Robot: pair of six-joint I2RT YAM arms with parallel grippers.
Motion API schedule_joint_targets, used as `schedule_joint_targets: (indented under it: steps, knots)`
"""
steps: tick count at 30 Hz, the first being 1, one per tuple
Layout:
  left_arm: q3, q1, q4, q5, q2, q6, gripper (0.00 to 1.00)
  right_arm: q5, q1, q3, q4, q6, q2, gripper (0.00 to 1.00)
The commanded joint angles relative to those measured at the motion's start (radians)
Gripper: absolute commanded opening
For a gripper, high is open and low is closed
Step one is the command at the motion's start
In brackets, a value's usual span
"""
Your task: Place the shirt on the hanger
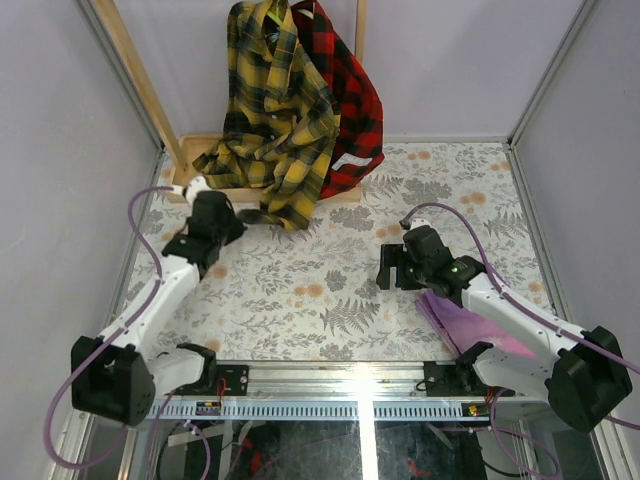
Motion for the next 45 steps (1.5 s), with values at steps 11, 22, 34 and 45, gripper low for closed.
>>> schedule_joint_targets:
  steps: [11,22,34,45]
  knots:
    - [0.606,0.302,0.024,0.088,0.614,0.021,0.00,-0.012,-0.004,-0.024,-0.006,0.023,-0.050,0.86]
    - [1.029,0.309,0.026,0.009,1.010,0.148,0.00,-0.012,-0.003,-0.014,-0.024,0.023,-0.036,0.86]
    - [0.947,0.302,0.070,0.097,1.092,0.208,0.22,0.006,-0.004,0.006,-0.037,0.020,-0.028,0.87]
    - [0.789,0.301,0.108,0.076,0.830,0.202,0.61,0.003,-0.004,-0.009,-0.034,0.015,-0.062,0.87]
